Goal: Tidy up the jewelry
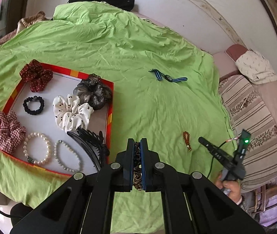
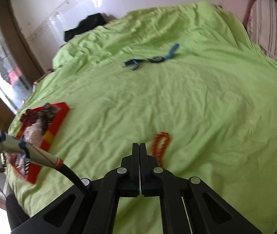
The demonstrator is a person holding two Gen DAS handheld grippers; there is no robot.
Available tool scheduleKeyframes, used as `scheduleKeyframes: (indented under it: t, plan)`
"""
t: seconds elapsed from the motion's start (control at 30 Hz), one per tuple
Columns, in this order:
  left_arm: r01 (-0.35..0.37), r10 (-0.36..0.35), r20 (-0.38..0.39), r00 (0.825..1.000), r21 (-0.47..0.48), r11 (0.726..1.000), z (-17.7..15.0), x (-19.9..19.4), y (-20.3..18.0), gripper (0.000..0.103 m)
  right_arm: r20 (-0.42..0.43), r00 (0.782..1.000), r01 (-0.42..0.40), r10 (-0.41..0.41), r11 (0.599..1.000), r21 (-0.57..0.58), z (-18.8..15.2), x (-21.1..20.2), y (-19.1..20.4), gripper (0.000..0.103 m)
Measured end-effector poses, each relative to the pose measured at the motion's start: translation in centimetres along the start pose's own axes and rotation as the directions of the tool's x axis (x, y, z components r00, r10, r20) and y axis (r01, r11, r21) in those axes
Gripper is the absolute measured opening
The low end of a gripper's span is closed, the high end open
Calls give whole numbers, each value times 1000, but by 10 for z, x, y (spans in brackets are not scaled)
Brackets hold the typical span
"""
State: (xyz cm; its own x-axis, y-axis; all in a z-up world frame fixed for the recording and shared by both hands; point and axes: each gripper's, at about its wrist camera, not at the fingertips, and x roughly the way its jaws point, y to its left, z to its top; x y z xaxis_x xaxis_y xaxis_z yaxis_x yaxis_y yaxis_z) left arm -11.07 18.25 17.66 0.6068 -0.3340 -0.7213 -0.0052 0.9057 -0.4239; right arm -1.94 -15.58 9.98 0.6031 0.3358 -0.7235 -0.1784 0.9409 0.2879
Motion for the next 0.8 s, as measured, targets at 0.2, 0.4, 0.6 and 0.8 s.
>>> scheduleKeyframes:
  t: [0.2,0.4,0.6,0.8]
  plan:
    - [-7,6,20,1000,10,1000,-11,-14,0,6,28,999,39,-40,998,41,1,-12,-11,16]
    - [-2,3,9,1000,-23,1000,-19,-10,11,6,-128,985,122,-114,991,53,-3,48,-36,36]
    - [-24,24,5,1000,-38,999,-19,-6,20,6,-139,977,165,-161,986,20,5,83,-34,8]
    - [-32,33,14,999,-54,998,-18,-9,32,6,-107,993,60,-49,994,94,13,56,-33,8]
